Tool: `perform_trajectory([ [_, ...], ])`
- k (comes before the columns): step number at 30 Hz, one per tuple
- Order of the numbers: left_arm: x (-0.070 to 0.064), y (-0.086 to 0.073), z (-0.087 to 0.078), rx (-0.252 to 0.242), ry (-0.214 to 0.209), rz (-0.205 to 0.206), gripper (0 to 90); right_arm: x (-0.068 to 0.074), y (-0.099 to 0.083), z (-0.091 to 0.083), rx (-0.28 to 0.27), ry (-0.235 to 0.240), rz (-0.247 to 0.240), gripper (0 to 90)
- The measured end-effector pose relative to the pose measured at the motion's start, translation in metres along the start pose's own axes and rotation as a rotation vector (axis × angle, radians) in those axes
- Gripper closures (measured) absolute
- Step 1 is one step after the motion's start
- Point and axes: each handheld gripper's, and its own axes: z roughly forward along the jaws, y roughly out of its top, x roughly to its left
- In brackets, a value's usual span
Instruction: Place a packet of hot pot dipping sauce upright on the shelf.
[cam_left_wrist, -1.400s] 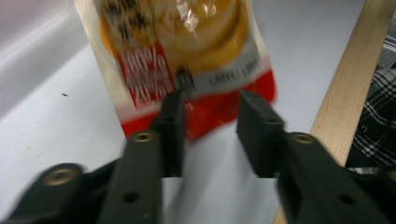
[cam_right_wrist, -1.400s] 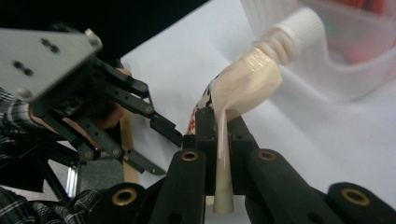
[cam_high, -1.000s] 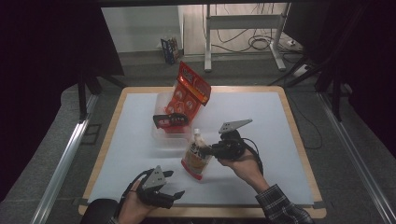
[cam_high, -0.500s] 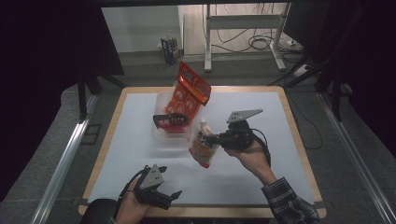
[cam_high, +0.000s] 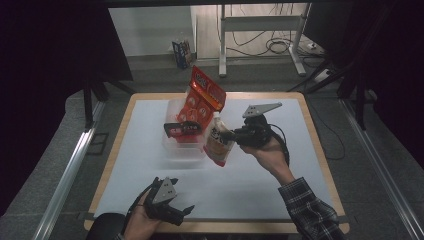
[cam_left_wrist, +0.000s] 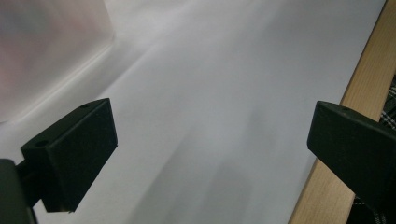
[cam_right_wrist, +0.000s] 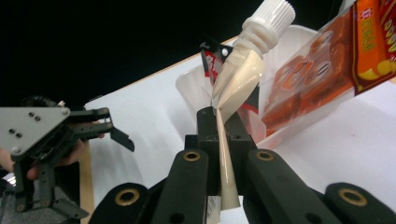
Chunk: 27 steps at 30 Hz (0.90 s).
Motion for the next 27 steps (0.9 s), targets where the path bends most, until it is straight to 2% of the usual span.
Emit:
perform_trajectory([
  [14, 0.000, -0.001, 0.000, 0.009, 0.007, 0.006, 1.4, -0.005, 0.020, 0.022, 0.012, -0.001, -0.055, 87.5],
  [27, -0.001, -0.001, 0.000, 0.021, 0.012, 0.009, 1.4, -0.006, 0.036, 0.058, 0.020, 0.010, -0.097, 87.7],
])
